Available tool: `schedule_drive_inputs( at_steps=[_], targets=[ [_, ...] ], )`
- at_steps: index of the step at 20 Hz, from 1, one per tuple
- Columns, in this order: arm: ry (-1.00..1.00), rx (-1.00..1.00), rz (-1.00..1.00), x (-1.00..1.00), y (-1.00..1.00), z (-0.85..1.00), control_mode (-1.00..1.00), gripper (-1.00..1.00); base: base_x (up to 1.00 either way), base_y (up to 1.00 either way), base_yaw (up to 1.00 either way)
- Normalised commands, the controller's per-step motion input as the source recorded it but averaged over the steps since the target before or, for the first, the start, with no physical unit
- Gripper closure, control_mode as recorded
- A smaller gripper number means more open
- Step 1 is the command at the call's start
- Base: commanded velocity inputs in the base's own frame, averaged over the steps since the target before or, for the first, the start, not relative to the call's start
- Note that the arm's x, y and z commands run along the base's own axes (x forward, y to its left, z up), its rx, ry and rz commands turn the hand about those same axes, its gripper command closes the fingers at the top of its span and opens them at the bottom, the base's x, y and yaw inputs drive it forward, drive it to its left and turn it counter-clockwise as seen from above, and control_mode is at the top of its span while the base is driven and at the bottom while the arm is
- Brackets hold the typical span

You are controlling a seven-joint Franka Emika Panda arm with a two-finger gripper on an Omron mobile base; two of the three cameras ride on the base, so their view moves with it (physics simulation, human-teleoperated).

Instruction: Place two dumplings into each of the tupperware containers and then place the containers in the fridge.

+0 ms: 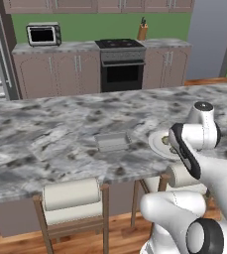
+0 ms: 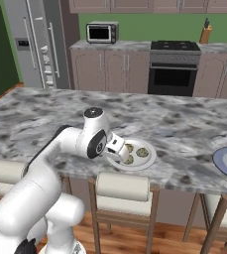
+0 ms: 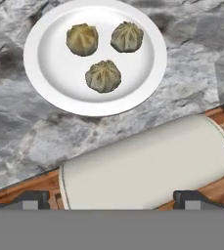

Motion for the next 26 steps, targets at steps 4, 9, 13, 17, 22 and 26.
schedule_drive_inputs(
  at_steps=[4, 9, 13, 17, 22, 26],
  targets=[
    [0.0, -0.02, -0.01, 0.54, -0.19, -0.23, -1.0, -1.0, 0.0, 0.0, 0.0],
    [0.03, -0.02, -0.01, 0.43, -0.05, -0.25, -1.0, -1.0, 0.0, 0.0, 0.0],
    [0.04, -0.01, 0.0, 0.36, -0.04, -0.32, -1.0, -1.0, 0.0, 0.0, 0.0],
    [0.01, 0.0, -0.03, 0.28, -0.14, -0.34, -1.0, -1.0, 0.0, 0.0, 0.0],
    [0.02, 0.0, -0.06, 0.24, -0.08, -0.28, -1.0, -1.0, 0.0, 0.0, 0.0],
    [0.03, 0.0, -0.07, 0.28, -0.01, -0.32, -1.0, -1.0, 0.0, 0.0, 0.0]
  ],
)
